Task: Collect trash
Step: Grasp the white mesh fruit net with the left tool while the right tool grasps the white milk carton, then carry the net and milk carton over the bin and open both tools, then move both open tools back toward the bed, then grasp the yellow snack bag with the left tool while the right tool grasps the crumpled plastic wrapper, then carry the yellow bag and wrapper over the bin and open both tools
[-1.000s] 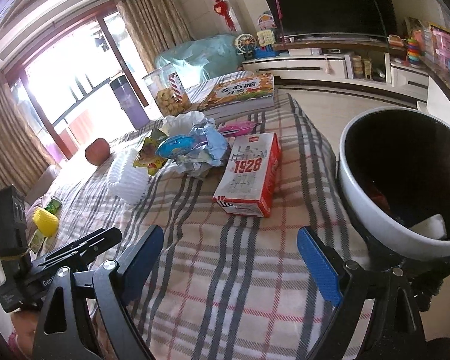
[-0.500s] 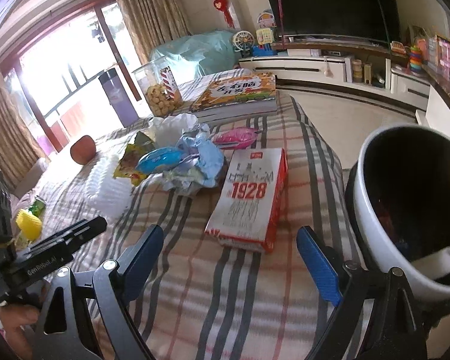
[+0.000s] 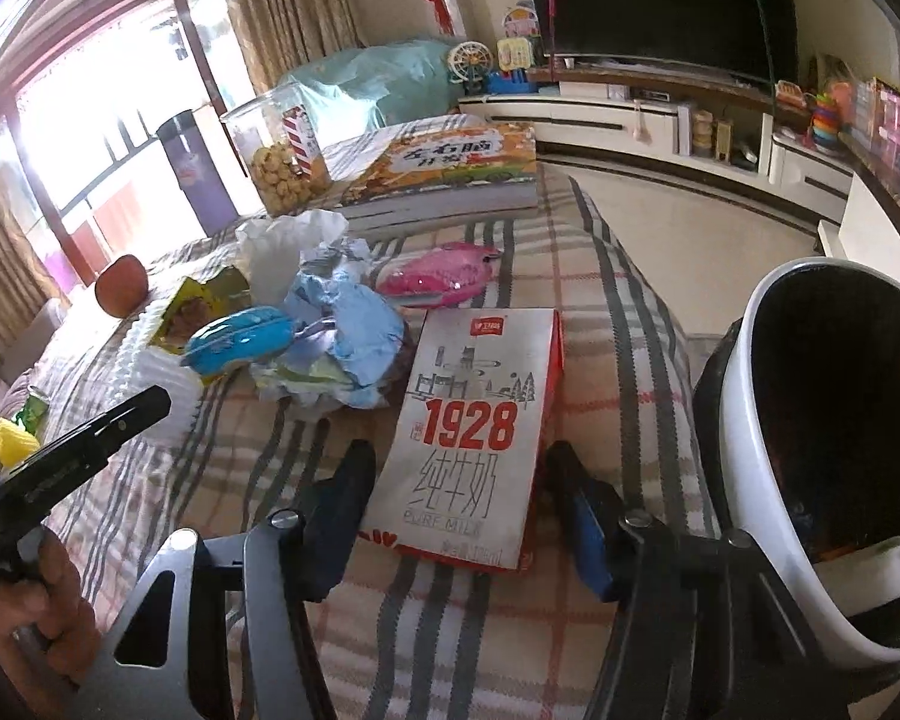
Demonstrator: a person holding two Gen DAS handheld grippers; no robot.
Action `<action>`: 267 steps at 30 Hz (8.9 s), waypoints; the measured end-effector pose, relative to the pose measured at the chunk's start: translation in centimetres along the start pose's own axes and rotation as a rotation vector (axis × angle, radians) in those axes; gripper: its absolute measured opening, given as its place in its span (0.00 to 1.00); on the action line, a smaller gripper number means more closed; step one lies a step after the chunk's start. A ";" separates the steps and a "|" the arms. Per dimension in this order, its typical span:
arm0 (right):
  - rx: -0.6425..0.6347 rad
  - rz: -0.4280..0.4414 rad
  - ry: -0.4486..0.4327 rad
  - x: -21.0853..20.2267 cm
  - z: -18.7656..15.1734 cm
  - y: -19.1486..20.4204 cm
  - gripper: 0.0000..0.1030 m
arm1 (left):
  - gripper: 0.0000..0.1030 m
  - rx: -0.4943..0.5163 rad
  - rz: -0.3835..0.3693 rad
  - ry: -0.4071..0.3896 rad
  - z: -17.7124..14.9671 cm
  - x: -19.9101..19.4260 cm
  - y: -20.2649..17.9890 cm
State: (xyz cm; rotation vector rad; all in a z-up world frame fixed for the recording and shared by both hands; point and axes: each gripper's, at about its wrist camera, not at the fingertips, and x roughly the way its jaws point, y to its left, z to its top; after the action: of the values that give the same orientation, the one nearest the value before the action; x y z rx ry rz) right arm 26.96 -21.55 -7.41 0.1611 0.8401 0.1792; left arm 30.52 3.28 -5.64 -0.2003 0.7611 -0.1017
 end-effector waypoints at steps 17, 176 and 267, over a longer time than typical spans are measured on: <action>0.043 0.081 -0.014 -4.5 -3.5 -0.9 0.57 | 0.20 0.051 -0.122 0.036 -4.9 -5.7 -1.8; 0.091 0.156 -0.068 -6.9 -3.4 -0.3 0.87 | 0.51 0.024 -0.100 0.045 -4.5 -6.7 -2.0; 0.242 0.096 -0.178 -12.0 -2.9 -9.3 0.26 | 0.30 0.216 -0.329 0.059 -3.1 -3.3 -10.6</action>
State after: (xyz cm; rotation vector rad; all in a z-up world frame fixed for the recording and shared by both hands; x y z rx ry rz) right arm 17.82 -33.05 -2.60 0.4387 0.6751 0.1507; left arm 25.84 -6.96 -3.29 -0.1159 0.7654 -0.5012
